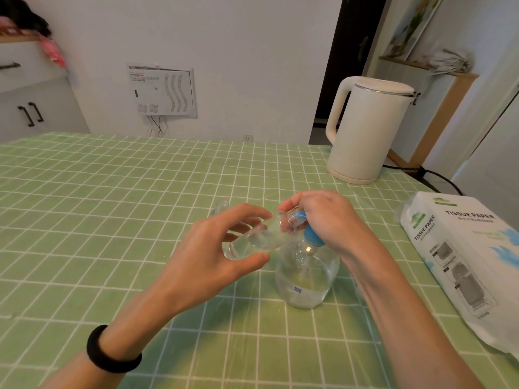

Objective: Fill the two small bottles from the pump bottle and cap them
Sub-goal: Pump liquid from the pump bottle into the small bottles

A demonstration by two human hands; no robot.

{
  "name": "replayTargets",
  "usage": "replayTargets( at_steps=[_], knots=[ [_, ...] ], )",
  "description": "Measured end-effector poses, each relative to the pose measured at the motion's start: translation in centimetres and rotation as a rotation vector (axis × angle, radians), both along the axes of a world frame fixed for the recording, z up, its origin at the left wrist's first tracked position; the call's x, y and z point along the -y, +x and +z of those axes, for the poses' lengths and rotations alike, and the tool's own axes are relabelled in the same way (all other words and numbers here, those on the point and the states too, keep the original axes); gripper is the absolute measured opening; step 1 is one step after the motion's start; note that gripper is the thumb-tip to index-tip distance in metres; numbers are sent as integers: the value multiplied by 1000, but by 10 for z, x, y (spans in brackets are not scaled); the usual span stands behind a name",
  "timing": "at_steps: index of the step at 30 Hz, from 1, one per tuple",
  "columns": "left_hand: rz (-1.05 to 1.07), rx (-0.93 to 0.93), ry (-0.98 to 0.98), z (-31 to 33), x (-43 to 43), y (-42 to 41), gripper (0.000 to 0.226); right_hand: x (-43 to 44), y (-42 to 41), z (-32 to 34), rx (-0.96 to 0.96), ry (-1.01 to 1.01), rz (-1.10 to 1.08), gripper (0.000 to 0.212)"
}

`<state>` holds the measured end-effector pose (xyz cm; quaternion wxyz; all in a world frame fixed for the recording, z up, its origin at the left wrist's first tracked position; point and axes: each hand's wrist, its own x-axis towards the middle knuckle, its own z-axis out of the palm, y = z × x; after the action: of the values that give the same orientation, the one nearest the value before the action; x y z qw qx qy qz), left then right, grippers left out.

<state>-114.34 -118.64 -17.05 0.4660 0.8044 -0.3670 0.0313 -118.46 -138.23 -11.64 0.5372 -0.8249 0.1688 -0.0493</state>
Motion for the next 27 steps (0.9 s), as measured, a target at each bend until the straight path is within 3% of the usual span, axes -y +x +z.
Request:
replayTargets(
  at_steps=[10,22,27],
  knots=[
    [-8,3,-16,1,0,1,50,4,5,6,38,-100,-23,38],
    [-9,-1,-7,-2,-1,1,48,-2,0,1,0,17,-19,39],
    [-9,-2,-21,-1,0,0,50,1,1,4,19,-28,-24,37]
  ],
)
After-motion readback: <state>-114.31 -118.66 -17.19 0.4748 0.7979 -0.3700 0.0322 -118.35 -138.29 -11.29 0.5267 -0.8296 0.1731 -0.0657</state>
